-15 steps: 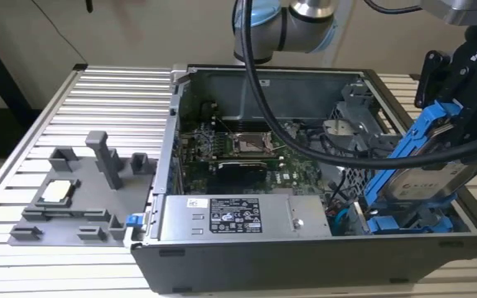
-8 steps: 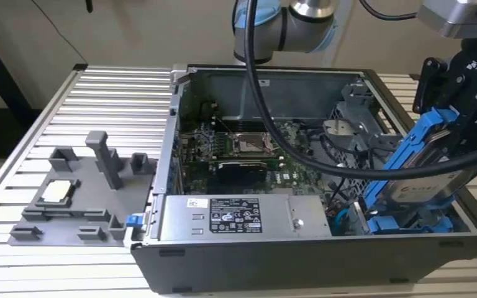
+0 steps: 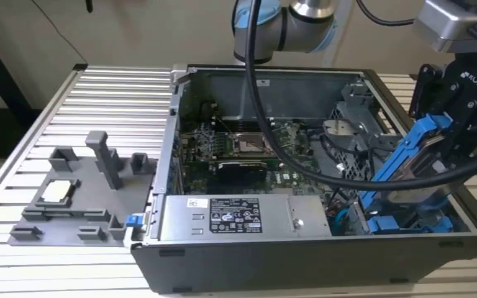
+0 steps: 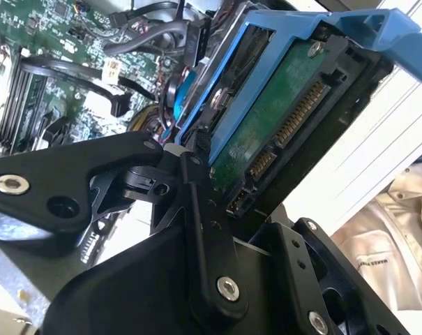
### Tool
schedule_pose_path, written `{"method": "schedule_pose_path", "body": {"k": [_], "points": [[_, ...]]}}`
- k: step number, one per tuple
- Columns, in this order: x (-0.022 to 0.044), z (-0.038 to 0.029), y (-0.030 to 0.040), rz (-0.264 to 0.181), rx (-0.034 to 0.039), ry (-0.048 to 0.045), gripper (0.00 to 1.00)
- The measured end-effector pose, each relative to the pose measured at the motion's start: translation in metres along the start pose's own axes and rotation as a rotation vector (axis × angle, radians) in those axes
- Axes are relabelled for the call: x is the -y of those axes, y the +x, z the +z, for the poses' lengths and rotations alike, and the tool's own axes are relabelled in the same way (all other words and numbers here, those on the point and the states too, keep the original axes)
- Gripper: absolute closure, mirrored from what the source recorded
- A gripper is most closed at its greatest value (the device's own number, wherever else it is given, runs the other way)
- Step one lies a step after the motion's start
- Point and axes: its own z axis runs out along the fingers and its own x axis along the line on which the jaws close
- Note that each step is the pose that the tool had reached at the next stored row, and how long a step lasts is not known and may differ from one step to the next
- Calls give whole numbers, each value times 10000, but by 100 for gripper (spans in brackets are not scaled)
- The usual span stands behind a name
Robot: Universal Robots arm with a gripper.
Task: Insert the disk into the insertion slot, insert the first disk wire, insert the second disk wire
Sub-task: 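Insert the disk into the insertion slot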
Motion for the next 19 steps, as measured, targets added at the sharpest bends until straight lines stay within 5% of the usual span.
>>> {"method": "schedule_pose_path", "body": {"k": [19], "points": [[26,153,4,0,6,0,67]]}}
